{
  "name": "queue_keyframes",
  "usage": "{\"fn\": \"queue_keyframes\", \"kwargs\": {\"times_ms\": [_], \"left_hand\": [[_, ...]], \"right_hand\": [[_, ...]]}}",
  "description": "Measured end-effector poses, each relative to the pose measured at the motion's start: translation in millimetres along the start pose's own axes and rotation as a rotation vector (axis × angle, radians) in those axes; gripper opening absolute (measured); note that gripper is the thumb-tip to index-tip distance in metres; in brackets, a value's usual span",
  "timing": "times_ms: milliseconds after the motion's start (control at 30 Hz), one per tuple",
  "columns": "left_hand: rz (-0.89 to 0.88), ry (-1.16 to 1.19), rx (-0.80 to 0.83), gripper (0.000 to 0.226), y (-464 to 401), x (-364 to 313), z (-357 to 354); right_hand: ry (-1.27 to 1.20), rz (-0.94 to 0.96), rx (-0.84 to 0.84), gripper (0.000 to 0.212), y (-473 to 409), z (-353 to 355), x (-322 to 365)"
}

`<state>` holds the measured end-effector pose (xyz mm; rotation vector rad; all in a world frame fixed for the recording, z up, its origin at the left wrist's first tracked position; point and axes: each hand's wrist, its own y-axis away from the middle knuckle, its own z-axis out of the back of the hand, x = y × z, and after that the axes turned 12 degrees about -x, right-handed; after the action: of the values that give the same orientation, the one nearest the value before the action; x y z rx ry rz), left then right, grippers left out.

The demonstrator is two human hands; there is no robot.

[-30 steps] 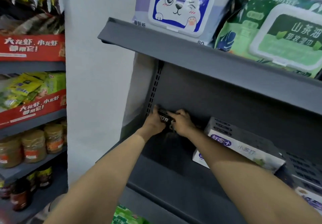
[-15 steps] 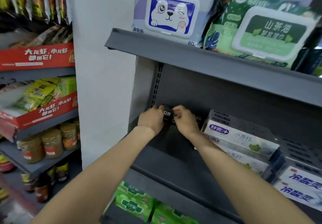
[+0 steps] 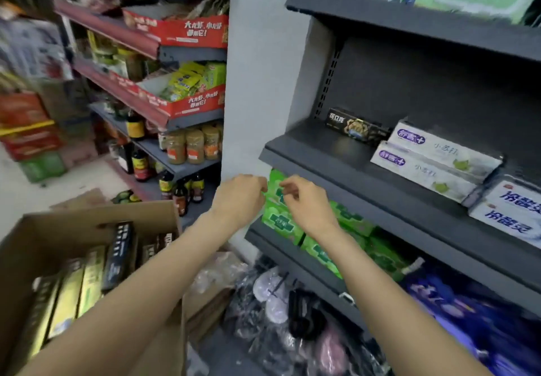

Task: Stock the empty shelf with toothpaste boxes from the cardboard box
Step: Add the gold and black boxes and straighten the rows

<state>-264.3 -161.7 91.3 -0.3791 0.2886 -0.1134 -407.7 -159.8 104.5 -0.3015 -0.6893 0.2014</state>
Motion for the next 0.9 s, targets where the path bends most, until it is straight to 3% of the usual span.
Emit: {"fn": "queue_keyframes", "kwargs": {"times_ms": [267, 500, 567, 700, 800, 900], "left_hand": [[0.293, 0.031, 0.143, 0.026, 105.5, 120.1, 8.3], [0.388, -0.043, 0.212, 0.040, 126.7, 239.9, -21.9], [0.298, -0.062, 0.306, 0.049, 122.0, 268.5, -32.8], [-0.074, -0.210, 0.486, 0.074, 106.7, 312.7, -57.5], [-0.254, -0.320, 0.539, 0.075, 94.2, 333.8, -72.0], [-0.348, -0.387, 0.571, 0.069, 87.8, 344.4, -83.8]], "right_hand": [[-0.045, -0.011, 0.287, 0.030, 67.9, -118.3, 62.0], [-0.025, -0.151, 0.367, 0.034, 75.0, -231.2, 101.3], [0.023, -0.223, 0.358, 0.038, 74.9, -262.3, 103.3], [0.116, -0.399, 0.424, 0.052, 74.4, -314.5, 95.5], [0.237, -0.501, 0.446, 0.065, 74.5, -346.1, 86.6], [0.477, -0.443, 0.415, 0.070, 77.5, -367.1, 86.7]]}}
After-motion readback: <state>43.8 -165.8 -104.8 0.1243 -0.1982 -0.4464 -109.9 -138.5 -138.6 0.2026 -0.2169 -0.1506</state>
